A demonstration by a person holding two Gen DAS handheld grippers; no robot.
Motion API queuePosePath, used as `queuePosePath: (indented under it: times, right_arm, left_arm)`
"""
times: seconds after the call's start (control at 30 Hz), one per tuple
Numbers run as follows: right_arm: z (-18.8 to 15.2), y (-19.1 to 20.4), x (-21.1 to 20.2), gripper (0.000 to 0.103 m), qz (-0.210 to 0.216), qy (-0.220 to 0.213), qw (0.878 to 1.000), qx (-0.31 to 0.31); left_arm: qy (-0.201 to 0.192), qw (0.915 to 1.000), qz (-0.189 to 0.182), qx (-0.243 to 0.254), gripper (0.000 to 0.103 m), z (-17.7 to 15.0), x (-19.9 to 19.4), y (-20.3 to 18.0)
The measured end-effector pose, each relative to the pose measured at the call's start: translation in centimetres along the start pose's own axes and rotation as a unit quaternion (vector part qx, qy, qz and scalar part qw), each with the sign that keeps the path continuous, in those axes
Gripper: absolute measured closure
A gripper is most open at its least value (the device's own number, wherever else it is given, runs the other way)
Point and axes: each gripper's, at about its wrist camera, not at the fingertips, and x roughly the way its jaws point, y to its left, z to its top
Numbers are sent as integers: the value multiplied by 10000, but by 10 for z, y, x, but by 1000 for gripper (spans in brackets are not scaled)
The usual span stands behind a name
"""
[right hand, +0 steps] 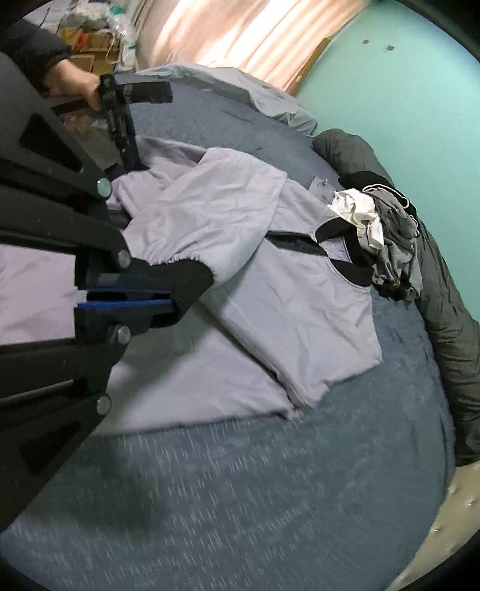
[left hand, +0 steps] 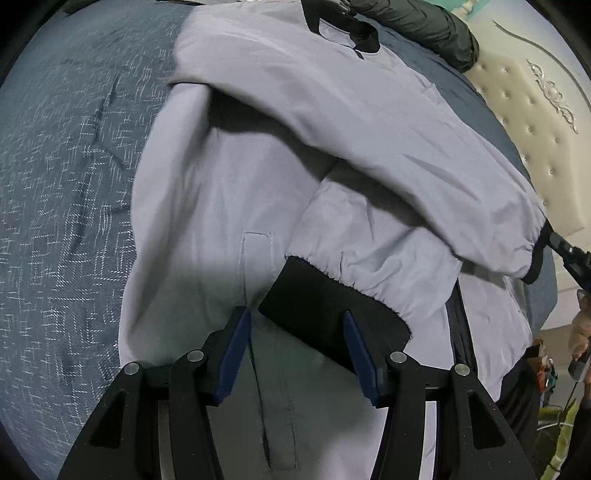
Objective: Fold clothes
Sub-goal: 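Release the cuff with the left tool and withdraw it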
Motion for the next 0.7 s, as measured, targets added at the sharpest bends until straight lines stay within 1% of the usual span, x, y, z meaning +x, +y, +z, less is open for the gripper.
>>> queuePosePath:
  times: [0.1,0.2,0.23,0.3,0.33,0.43,0.5,0.53,0.6,0.67,0.7]
  right_arm:
    - [-6,-21,-1,100,-239,55,9995,207]
    - [-12,-36,4,100,-318,115,9986,404]
    - [-13,-38,7,100,-306,124,9985,437]
    - [-16,-41,11,100,-273,140,9983,487]
    - [-16,-42,12,100,-246,147,9983,499]
    - [-15,-45,13,100,-197,185,9984,500]
    - [-12,-45,15,100,-184,207,9984,490]
    - [-11,-45,16,100,-175,218,9984,485]
    - [-10,-46,17,100,-169,242,9985,468]
    - [-9,-45,19,100,-156,272,9985,448]
    - [-9,-45,19,100,-149,284,9985,444]
  left_arm:
    - [-4,10000,11,-7,47,-1,0,0]
    - [-74,10000,-54,-29,46,-1,-10,0]
    - [-138,9998,-115,-47,46,0,-16,1]
    - [-360,9987,-335,-99,46,3,-36,5]
    - [-491,9980,-383,-112,46,6,-47,10]
    - [-856,9959,-226,-179,46,28,-72,38]
    - [-932,9951,-33,-328,46,38,-73,55]
    - [-950,9948,58,-370,46,44,-73,63]
    - [-892,9953,215,-299,47,58,-68,77]
    - [-825,9956,403,-167,47,74,-55,82]
    - [-818,9958,391,-156,47,80,-49,86]
